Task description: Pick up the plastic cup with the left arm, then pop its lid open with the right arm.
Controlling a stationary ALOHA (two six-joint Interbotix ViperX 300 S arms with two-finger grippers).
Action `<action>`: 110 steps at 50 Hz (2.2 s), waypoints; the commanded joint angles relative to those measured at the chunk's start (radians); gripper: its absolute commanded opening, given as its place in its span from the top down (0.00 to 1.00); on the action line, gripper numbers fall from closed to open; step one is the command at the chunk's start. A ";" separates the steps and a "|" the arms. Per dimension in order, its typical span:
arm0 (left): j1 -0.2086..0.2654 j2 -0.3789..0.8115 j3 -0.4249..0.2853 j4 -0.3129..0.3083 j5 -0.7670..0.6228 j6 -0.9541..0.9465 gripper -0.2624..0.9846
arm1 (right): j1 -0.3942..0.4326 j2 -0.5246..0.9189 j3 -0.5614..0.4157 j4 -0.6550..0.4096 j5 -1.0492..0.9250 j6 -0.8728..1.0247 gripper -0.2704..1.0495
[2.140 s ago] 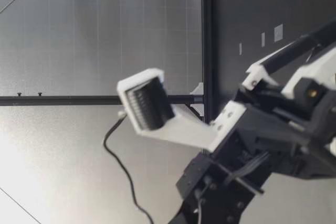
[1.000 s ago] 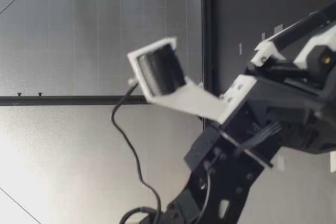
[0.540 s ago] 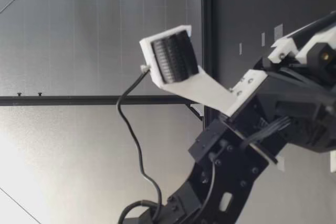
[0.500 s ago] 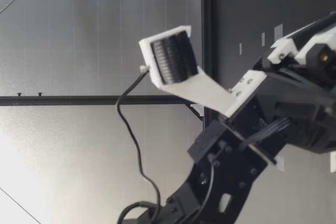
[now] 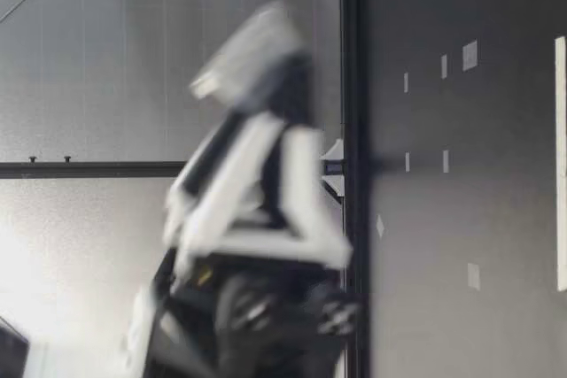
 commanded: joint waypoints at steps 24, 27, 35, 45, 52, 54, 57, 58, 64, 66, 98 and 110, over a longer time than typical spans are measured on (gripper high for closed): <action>0.023 0.055 0.026 -0.103 -0.357 0.040 0.66 | -0.008 0.387 -0.138 -0.015 -0.549 0.422 0.26; 0.023 0.052 0.023 -0.101 -0.344 0.040 0.66 | -0.009 0.411 -0.150 -0.034 -0.548 0.437 0.26; 0.023 0.054 0.023 -0.098 -0.342 0.041 0.66 | -0.014 0.445 -0.169 -0.046 -0.548 0.453 0.26; 0.023 0.055 0.021 -0.094 -0.336 0.040 0.66 | -0.046 0.437 -0.189 -0.072 -0.557 0.454 0.26; 0.020 0.057 0.020 -0.086 -0.321 0.038 0.66 | -0.115 0.403 -0.238 -0.193 -0.581 0.454 0.26; 0.017 0.058 0.018 -0.086 -0.311 0.038 0.66 | -0.132 0.388 -0.252 -0.230 -0.589 0.456 0.26; 0.012 0.057 0.018 -0.086 -0.295 0.037 0.66 | -0.149 0.360 -0.259 -0.262 -0.603 0.453 0.26; 0.012 0.055 0.018 -0.087 -0.291 0.037 0.66 | -0.153 0.351 -0.258 -0.265 -0.606 0.453 0.26; 0.009 0.057 0.020 -0.086 -0.276 0.034 0.66 | -0.189 0.290 -0.232 -0.268 -0.614 0.446 0.26; 0.008 0.055 0.025 -0.086 -0.276 0.031 0.66 | -0.201 0.262 -0.219 -0.270 -0.618 0.445 0.26; 0.006 0.049 0.031 -0.087 -0.276 0.012 0.66 | -0.229 0.040 -0.141 -0.557 -0.018 -0.258 0.26; 0.006 0.046 0.028 -0.087 -0.276 -0.005 0.66 | -0.229 0.012 -0.106 -0.523 -0.006 -0.549 0.26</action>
